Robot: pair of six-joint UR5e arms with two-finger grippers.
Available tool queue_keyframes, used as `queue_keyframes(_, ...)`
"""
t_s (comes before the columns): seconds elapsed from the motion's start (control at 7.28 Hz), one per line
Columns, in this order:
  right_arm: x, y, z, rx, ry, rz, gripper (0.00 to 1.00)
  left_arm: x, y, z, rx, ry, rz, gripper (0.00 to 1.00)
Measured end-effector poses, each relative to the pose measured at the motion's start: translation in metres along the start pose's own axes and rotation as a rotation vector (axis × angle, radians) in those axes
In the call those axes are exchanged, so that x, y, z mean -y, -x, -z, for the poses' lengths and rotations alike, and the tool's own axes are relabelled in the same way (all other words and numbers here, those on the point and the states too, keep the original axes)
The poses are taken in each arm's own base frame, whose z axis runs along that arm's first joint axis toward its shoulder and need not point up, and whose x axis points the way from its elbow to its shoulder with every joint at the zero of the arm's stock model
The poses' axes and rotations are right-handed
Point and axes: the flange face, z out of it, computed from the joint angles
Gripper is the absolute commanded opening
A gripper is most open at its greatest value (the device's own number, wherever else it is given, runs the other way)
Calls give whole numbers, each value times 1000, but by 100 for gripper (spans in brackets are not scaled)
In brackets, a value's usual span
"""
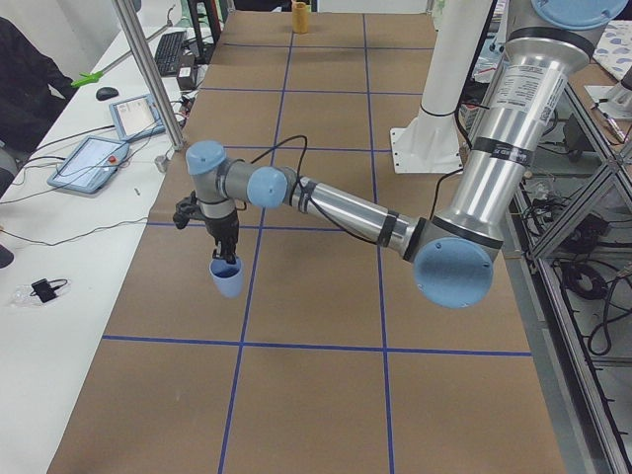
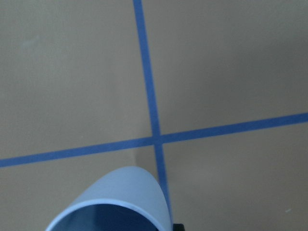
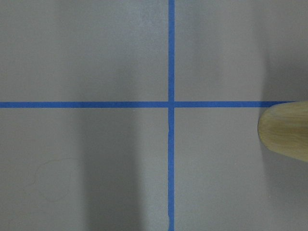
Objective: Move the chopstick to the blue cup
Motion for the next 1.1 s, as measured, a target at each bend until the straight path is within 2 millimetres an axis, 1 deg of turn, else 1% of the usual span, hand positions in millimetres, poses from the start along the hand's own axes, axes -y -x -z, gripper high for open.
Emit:
queue_keyframes(0.14,0,2,1,13,-2,4,100,7,-80,13,-20,3,72,0)
queue_keyframes(0.27,0,3,1,19,-3,11,100,7,-167,20,-53,9,148,0)
queue_keyframes(0.41,0,4,2,21,-5,16,100,-3,-251,24,-92,24,208,0)
queue_keyframes(0.55,0,6,3,23,-7,19,100,-16,-326,33,-130,42,255,0)
queue_keyframes(0.69,-1,7,4,27,-9,20,100,-24,-393,43,-160,63,298,0)
queue_keyframes(0.82,-3,9,5,35,-12,25,100,-26,-459,46,-175,91,333,0)
queue_keyframes(0.96,-6,13,8,41,-15,32,100,-22,-512,41,-181,103,355,0)
queue_keyframes(1.1,-9,17,10,44,-18,40,100,-16,-552,28,-175,91,367,0)
